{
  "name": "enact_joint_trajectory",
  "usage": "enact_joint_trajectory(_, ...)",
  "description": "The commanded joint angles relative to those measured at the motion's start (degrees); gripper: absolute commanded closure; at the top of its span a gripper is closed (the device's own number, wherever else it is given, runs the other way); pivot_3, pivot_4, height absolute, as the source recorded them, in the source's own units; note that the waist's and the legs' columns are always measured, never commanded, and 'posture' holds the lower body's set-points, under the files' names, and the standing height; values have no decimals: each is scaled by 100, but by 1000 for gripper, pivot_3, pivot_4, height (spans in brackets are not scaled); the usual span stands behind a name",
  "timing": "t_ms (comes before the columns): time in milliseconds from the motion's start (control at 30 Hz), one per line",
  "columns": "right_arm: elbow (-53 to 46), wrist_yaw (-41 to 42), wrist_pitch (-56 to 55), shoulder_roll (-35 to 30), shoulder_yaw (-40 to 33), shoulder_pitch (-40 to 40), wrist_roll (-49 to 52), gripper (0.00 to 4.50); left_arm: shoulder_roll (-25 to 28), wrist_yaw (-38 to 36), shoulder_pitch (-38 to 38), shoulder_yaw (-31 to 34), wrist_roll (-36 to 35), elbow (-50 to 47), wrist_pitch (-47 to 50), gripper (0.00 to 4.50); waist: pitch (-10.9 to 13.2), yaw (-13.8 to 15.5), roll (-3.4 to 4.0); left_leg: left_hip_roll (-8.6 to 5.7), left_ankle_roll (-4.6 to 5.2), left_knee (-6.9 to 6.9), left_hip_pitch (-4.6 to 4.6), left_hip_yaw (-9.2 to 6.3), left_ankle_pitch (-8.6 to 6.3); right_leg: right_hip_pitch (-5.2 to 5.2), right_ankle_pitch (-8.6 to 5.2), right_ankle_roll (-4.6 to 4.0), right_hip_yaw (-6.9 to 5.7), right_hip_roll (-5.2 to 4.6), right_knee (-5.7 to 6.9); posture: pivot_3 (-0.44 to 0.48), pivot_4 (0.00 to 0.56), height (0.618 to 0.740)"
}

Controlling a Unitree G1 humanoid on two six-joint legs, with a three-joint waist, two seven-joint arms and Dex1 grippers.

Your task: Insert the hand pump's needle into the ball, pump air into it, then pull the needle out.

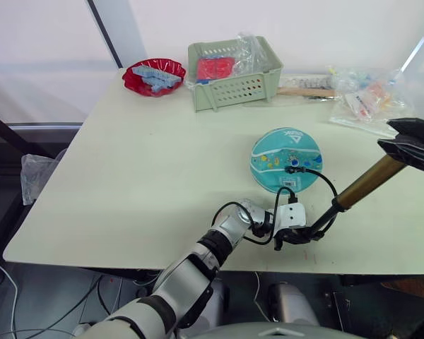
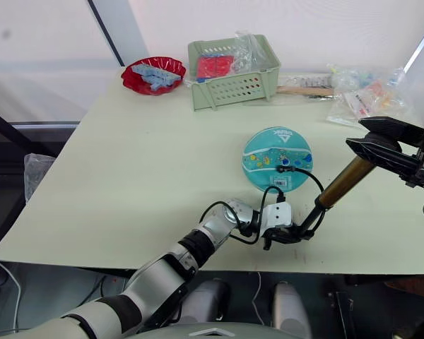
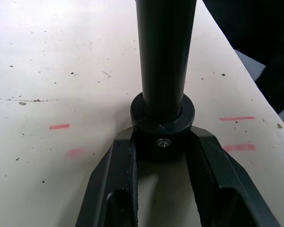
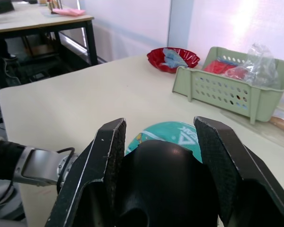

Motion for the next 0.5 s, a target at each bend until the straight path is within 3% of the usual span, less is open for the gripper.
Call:
enact_joint_trajectory(33, -295, 165, -179, 213, 455, 380, -436, 2687, 297, 201, 285, -164, 424, 718, 434, 3540, -4, -3, -5, 0, 0, 0, 2, 0, 0, 0, 0, 1, 0, 1, 0, 0, 150, 737)
enact_joint_trajectory(500, 18, 373, -1589, 1410, 2385, 1252, -2251, 2687, 313, 213, 279, -162, 412, 719, 438, 3540, -75, -24, -56, 10, -4, -4, 23, -5, -2, 12, -5, 5, 0, 12, 0, 0, 150, 737)
